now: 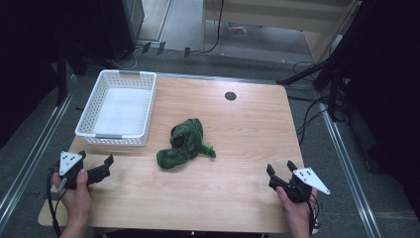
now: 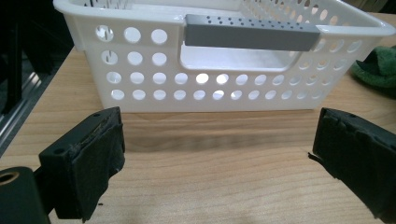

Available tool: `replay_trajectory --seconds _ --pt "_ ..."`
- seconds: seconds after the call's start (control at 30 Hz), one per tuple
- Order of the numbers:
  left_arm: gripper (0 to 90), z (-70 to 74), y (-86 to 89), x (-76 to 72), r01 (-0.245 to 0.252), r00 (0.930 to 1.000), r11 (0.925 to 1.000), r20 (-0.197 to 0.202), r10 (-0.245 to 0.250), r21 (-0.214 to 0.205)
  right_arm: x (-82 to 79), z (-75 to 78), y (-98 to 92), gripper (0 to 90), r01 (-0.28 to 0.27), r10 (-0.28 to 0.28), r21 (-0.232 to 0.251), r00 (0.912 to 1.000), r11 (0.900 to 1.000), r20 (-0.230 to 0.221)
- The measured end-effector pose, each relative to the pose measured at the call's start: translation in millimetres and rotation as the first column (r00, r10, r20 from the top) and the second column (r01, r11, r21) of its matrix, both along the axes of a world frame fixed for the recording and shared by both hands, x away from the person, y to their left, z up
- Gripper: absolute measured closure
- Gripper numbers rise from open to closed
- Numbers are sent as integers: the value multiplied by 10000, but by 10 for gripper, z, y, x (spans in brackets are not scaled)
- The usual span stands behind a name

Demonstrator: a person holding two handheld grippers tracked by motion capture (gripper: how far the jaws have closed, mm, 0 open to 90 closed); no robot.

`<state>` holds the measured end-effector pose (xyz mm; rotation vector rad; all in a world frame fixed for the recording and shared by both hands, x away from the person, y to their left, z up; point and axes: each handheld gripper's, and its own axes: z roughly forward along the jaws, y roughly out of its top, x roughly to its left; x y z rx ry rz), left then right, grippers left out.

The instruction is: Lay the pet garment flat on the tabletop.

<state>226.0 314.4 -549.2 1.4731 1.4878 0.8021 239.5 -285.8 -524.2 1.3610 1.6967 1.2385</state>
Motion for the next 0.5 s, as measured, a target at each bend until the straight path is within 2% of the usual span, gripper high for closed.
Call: replay_trajectory --seconds 0.07,0.1,0.13,0.17,0.23,0.27,0.3,0.33,0.37,0.5 --pt "26 1 5 5 -9 10000 10000 -75 9 -9 18 104 104 230 -357 358 -56 9992 9993 152" --pt "26 1 5 5 -9 10000 10000 -75 9 -9 18 104 104 230 -357 358 -56 9992 9993 152" --pt "26 -1 -2 6 -42 10000 10000 -58 42 5 31 158 169 231 -499 500 -68 9985 9987 201" --pt "26 -1 -4 5 -12 10000 10000 -68 12 46 66 281 336 230 -1055 1055 -31 9939 9944 323" --pt "26 -5 -13 11 -1 10000 9999 -77 1 103 83 322 401 229 -1210 1212 -102 9921 9926 308" --pt "26 -5 -15 12 -3 10000 9999 -97 4 110 133 424 610 228 -1657 1665 -234 9853 9859 373" --pt "26 -5 -15 12 -3 10000 9999 -97 4 110 133 424 610 228 -1657 1665 -234 9853 9859 373" --pt "26 -5 -16 11 -3 9999 9999 -103 4 127 182 485 773 226 -1986 1994 -243 9790 9798 413" --pt "26 -6 -18 13 -6 10000 9999 -95 8 133 206 514 870 228 -2096 2104 -214 9766 9775 444" --pt "26 -9 -28 14 -11 9999 9998 -119 13 193 319 576 1238 246 -2939 2955 -372 9541 9551 484"
